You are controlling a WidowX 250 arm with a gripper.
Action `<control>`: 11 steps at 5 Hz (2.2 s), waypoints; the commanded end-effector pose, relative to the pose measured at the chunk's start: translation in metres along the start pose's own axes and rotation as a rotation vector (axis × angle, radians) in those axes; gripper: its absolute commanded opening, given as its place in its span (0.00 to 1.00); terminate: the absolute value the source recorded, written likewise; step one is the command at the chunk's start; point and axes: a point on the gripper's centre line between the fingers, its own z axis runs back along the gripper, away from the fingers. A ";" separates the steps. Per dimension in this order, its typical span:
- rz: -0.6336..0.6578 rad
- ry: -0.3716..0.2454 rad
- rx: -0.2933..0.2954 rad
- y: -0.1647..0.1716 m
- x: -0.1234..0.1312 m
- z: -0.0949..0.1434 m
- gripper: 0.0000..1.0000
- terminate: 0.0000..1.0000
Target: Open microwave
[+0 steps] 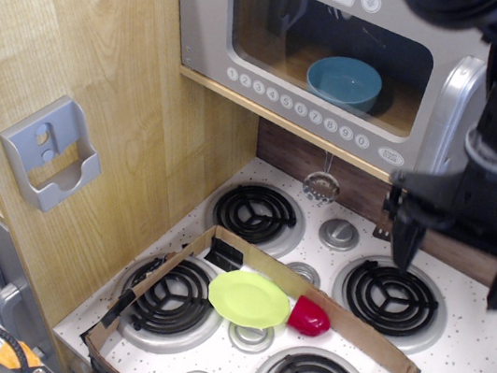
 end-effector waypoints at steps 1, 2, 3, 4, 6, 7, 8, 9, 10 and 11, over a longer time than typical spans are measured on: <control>0.003 -0.063 -0.026 0.030 0.038 0.017 1.00 0.00; -0.026 -0.114 -0.011 0.042 0.049 0.023 1.00 0.00; -0.038 -0.167 -0.018 0.050 0.055 0.024 1.00 0.00; -0.088 -0.199 -0.023 0.043 0.067 0.029 1.00 0.00; -0.137 -0.222 -0.029 0.033 0.090 0.035 1.00 0.00; -0.158 -0.237 -0.032 0.030 0.098 0.037 1.00 0.00; -0.162 -0.247 -0.036 0.030 0.103 0.035 1.00 0.00; -0.158 -0.258 -0.024 0.030 0.102 0.035 0.00 0.00; -0.131 -0.249 -0.027 0.033 0.091 0.028 0.00 0.00; -0.079 -0.206 -0.036 0.037 0.074 0.016 0.00 0.00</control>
